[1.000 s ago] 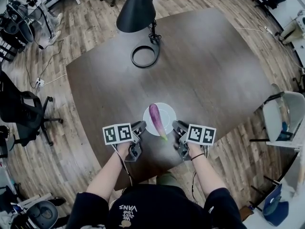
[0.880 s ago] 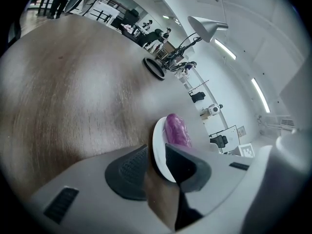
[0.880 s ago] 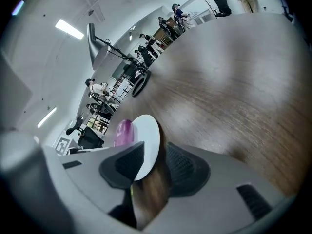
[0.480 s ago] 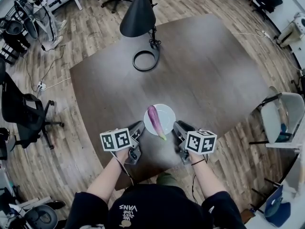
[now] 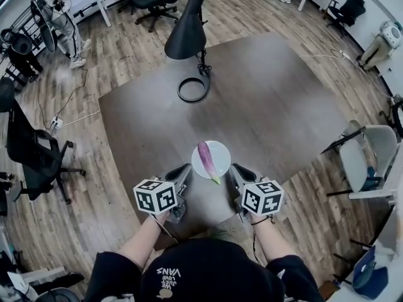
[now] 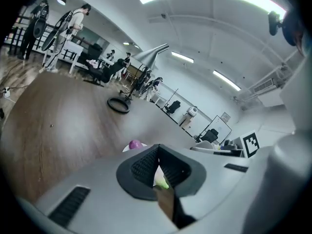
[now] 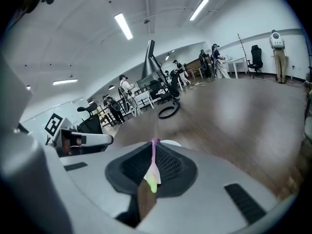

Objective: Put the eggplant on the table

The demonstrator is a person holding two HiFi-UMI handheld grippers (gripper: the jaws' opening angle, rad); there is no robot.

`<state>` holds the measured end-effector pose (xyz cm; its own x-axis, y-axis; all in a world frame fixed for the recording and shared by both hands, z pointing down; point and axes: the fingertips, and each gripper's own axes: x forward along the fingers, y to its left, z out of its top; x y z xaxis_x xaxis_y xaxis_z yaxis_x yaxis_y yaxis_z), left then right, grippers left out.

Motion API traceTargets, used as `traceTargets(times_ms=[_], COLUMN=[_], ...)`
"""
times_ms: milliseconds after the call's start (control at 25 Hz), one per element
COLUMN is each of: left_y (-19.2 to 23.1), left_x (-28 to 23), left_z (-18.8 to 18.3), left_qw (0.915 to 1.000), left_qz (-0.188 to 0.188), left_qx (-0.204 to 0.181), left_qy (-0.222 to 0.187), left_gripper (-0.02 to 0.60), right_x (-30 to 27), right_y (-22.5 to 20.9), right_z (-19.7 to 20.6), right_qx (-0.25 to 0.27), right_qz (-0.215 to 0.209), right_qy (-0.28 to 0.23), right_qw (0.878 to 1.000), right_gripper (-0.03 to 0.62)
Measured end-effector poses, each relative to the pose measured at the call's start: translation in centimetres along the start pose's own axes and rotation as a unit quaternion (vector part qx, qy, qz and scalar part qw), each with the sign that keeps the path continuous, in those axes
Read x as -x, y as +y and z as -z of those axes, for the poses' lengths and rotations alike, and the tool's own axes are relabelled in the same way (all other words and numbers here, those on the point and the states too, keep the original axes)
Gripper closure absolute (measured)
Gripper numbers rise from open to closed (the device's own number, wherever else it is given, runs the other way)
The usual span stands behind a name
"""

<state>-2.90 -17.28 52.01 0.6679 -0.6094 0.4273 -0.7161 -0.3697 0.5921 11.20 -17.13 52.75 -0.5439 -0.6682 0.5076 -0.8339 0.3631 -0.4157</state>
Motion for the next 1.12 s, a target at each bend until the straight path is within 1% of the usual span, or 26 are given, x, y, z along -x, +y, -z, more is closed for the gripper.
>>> traceTargets(times_ms=[160, 400, 600, 760, 880, 1120], left_y=[-1.2, -2.1, -2.8, -3.4, -3.4, -3.1], left_x=[1.8, 3.4, 5.2, 6.1, 6.6, 7.4], left_z=[-1.0, -0.3, -0.8, -1.1, -1.0, -0.3], left_qw=[0.9989, 0.9986, 0.9931, 0.9886, 0.9873, 0.9868], left_qz=[-0.002, 0.0, -0.019, -0.028, -0.033, -0.039], left_qx=[-0.036, -0.04, -0.1, -0.124, -0.128, -0.132], left_qy=[-0.03, -0.034, -0.058, -0.081, -0.088, -0.086], left_gripper=[0.571, 0.571, 0.571, 0.571, 0.571, 0.571], right_x=[1.6, 3.5, 4.2, 4.7, 4.8, 4.7], right_y=[1.5, 4.1, 5.6, 6.0, 6.1, 6.3], right_z=[-1.1, -1.8, -1.4, -0.7, -0.3, 0.3], right_qx=[0.023, 0.078, 0.103, 0.111, 0.113, 0.107], right_qz=[0.002, -0.003, -0.006, -0.007, -0.007, -0.002], right_qy=[-0.03, -0.065, -0.076, -0.077, -0.073, -0.074], right_qw=[0.999, 0.995, 0.992, 0.991, 0.991, 0.992], right_gripper=[0.565, 0.569, 0.572, 0.574, 0.573, 0.574])
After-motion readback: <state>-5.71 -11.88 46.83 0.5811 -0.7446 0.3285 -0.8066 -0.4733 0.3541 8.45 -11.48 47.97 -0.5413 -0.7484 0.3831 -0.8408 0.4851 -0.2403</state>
